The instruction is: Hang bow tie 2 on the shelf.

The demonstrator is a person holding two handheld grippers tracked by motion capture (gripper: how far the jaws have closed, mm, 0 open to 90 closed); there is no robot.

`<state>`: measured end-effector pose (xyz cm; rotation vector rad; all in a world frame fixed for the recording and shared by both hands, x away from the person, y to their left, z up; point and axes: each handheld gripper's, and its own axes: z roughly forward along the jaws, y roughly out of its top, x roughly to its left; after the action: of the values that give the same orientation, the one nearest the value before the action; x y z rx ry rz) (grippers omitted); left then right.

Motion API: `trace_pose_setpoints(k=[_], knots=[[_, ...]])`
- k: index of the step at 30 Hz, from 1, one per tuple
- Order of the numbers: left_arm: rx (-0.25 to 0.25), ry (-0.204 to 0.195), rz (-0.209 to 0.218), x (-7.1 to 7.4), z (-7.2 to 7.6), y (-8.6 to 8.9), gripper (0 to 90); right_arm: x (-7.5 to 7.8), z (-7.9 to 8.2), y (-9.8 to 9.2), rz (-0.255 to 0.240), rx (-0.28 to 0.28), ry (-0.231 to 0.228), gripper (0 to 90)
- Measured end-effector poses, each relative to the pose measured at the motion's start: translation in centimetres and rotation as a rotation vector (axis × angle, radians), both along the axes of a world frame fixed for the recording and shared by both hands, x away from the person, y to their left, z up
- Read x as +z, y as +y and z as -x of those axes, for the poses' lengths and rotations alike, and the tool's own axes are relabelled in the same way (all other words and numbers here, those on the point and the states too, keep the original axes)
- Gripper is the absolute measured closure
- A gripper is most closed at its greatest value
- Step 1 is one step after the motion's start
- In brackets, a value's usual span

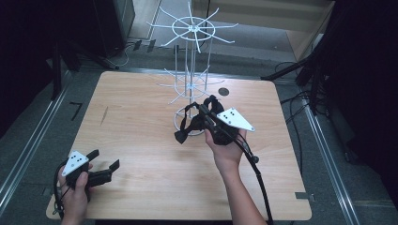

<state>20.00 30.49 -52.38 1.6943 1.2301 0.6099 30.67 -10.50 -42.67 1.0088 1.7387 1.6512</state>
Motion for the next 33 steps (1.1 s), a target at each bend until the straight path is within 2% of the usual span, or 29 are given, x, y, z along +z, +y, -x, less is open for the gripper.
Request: trace_pose_setpoints(k=[6, 11, 16, 18, 20, 22, 26, 30, 33], knots=[[-0.002, 0.001, -0.001, 0.0, 0.0, 0.0, 8.5, -0.2, -0.3, 0.5, 0.002, 0.000, 0.009, 89.4], [-0.001, 0.000, 0.001, 0.0, 0.0, 0.0, 8.5, -0.6, -0.3, 0.7, 0.015, -0.009, -0.001, 87.3], [-0.001, 0.001, 0.001, 0.0, 0.0, 0.0, 8.5, -1.0, -0.1, 0.4, 0.044, -0.015, -0.008, 81.4], [-0.001, 0.001, 0.001, 0.0, 0.0, 0.0, 8.5, -1.3, 0.1, 0.2, 0.038, -0.008, -0.003, 77.8], [-0.001, 0.001, 0.001, 0.0, 0.0, 0.0, 8.5, -1.5, 0.3, 0.0, 0.037, -0.011, -0.009, 71.2], [-0.001, 0.001, 0.000, 0.0, 0.0, 0.0, 8.5, -1.7, 0.5, -0.3, 0.056, -0.030, -0.025, 62.6], [-0.001, 0.001, -0.002, 0.0, 0.0, 0.0, 8.5, -1.9, 1.0, -0.5, 0.070, -0.015, -0.033, 50.1], [0.000, 0.000, 0.000, 0.0, 0.0, 0.0, 8.5, -1.9, 1.3, -0.6, 0.060, -0.002, -0.029, 38.9], [-0.001, 0.002, -0.002, 0.0, 0.0, 0.0, 8.5, -2.0, 1.4, -0.7, 0.050, 0.003, -0.030, 24.2]])
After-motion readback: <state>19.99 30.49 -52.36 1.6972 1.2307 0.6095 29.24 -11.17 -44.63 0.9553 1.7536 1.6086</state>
